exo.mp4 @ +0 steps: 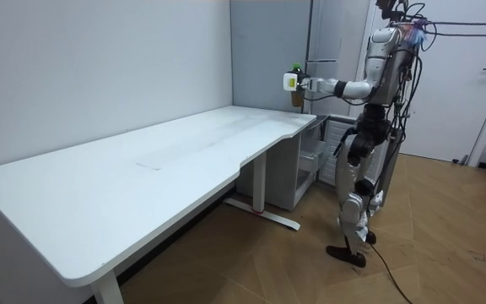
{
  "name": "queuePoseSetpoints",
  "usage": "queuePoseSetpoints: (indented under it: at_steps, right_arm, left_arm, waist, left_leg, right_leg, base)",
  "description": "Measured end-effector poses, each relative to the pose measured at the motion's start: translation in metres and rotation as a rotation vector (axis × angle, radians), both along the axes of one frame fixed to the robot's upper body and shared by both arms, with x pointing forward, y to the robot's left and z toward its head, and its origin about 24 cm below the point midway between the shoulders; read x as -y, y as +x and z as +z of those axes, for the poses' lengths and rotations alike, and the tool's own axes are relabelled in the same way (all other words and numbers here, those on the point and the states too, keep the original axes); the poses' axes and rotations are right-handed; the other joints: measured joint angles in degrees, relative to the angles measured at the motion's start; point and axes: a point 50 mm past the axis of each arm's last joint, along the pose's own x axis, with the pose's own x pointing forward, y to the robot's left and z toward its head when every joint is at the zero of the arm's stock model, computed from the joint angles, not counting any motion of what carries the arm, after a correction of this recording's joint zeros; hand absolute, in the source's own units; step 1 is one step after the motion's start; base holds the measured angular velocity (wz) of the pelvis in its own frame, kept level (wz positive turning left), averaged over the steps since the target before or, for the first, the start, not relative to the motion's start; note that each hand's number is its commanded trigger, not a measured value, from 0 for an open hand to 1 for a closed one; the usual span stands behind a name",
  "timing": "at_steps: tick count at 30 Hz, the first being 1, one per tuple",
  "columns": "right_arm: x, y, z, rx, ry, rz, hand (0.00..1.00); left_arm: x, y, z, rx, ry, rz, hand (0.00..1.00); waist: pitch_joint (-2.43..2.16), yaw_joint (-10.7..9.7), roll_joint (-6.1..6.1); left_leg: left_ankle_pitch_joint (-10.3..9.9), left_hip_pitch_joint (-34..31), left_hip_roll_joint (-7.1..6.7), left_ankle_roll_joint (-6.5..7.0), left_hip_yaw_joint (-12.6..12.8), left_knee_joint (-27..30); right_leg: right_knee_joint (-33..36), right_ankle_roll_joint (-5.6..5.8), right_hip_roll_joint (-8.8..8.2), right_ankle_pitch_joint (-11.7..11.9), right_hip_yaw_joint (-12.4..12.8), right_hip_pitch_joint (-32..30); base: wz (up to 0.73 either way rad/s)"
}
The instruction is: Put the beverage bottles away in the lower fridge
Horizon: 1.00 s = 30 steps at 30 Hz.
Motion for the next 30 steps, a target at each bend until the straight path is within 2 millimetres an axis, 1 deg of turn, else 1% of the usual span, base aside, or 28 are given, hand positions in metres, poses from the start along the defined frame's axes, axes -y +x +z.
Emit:
queuePoseSetpoints:
  at_steps: [3, 5, 7, 11, 12, 14, 17, 19, 22, 24, 26, 30]
  right_arm:
    - [-0.005, 0.006, 0.003, 0.021, 0.022, 0.05, 0.0]
    - [-0.01, 0.01, 0.004, 0.023, 0.032, 0.093, 0.0]
    - [-0.014, 0.014, 0.006, 0.043, 0.037, 0.127, 0.0]
    - [-0.022, 0.025, 0.012, 0.089, 0.065, 0.188, 0.0]
    - [-0.022, 0.026, 0.013, 0.093, 0.066, 0.194, 0.0]
    - [-0.024, 0.028, 0.014, 0.1, 0.079, 0.218, 0.0]
    - [-0.025, 0.029, 0.015, 0.101, 0.084, 0.237, 0.0]
    - [-0.025, 0.029, 0.015, 0.102, 0.084, 0.236, 0.0]
    - [-0.026, 0.029, 0.015, 0.102, 0.084, 0.242, 0.0]
    - [-0.026, 0.029, 0.015, 0.102, 0.082, 0.243, 0.0]
    - [-0.027, 0.028, 0.015, 0.097, 0.083, 0.255, 0.0]
    - [-0.028, 0.027, 0.015, 0.091, 0.092, 0.263, 0.0]
  left_arm:
    - [-0.001, -0.003, -0.004, -0.015, -0.001, -0.002, 1.0]
    - [-0.001, -0.006, -0.008, -0.028, -0.001, -0.011, 1.0]
    - [0.0, -0.01, -0.013, -0.05, 0.001, -0.022, 1.0]
    - [0.009, -0.022, -0.028, -0.111, -0.012, -0.079, 1.0]
    - [0.011, -0.023, -0.029, -0.116, -0.013, -0.088, 1.0]
    - [0.013, -0.026, -0.032, -0.127, -0.023, -0.115, 1.0]
    - [0.012, -0.031, -0.037, -0.149, -0.041, -0.112, 1.0]
    - [0.011, -0.033, -0.039, -0.158, -0.038, -0.114, 1.0]
    - [0.011, -0.035, -0.041, -0.165, -0.035, -0.128, 1.0]
    - [0.012, -0.035, -0.041, -0.167, -0.048, -0.133, 1.0]
    - [0.014, -0.036, -0.041, -0.166, -0.051, -0.15, 1.0]
    - [0.019, -0.037, -0.041, -0.164, -0.055, -0.192, 1.0]
  waist:
    - [-0.06, 0.07, -0.3]
    - [-0.22, 0.19, -0.77]
    - [-0.22, 0.56, -0.82]
    - [-0.16, 1.15, -1.07]
    - [-0.17, 1.24, -1.1]
    - [-0.29, 1.3, -1.38]
    - [-0.31, 1.41, -1.48]
    - [-0.28, 1.41, -1.59]
    - [-0.1, 1.46, -1.93]
    - [-0.09, 1.58, -1.95]
    - [0.05, 1.55, -2.16]
    - [0.1, 1.75, -2.24]
  left_leg:
    - [0.0, -0.05, -0.12, 0.01, -0.88, 0.34]
    - [0.0, -0.51, -0.11, 0.0, -1.44, 0.78]
    - [0.0, -0.61, -0.14, 0.0, -1.62, 0.95]
    - [0.02, -0.67, -0.59, 0.03, -2.96, 1.45]
    - [0.02, -0.7, -0.65, 0.03, -3.11, 1.52]
    - [0.02, -1.6, -0.94, 0.06, -4.39, 2.14]
    - [0.03, -2.04, -1.08, 0.06, -5.18, 2.39]
    - [0.04, -2.26, -1.19, 0.06, -5.69, 2.48]
    - [0.05, -2.57, -1.29, 0.05, -6.03, 2.58]
    - [0.04, -2.97, -1.43, 0.06, -6.47, 2.91]
    - [0.04, -3.14, -1.62, 0.06, -7.02, 3.06]
    - [0.04, -3.58, -1.77, 0.06, -7.65, 3.28]
  right_leg:
    - [-0.07, 0.04, -0.16, -0.02, -1.08, 0.67]
    - [-0.11, 0.04, -0.15, -0.03, -1.7, 0.78]
    - [-0.1, 0.04, -0.21, -0.03, -2.07, 0.89]
    - [-0.21, 0.07, -0.49, -0.36, -2.9, 1.59]
    - [-0.21, 0.09, -0.53, -0.42, -3.0, 1.65]
    - [-0.21, 0.13, -0.75, -0.63, -4.04, 1.67]
    - [-0.23, 0.15, -0.82, -0.74, -4.93, 1.71]
    - [-0.22, 0.14, -0.91, -0.86, -5.54, 1.8]
    - [-0.24, 0.12, -0.95, -1.02, -5.97, 1.81]
    - [-0.27, 0.18, -1.08, -1.06, -6.87, 1.86]
    - [-0.1, 0.22, -1.24, -1.35, -7.16, 1.84]
    - [-0.09, 0.26, -1.31, -1.48, -7.87, 1.79]
  base:
    - [0.16]
    - [0.14]
    - [0.08]
    - [0.15]
    - [0.17]
    - [0.26]
    - [0.17]
    - [0.14]
    - [0.11]
    - [0.14]
    - [0.14]
    - [0.09]
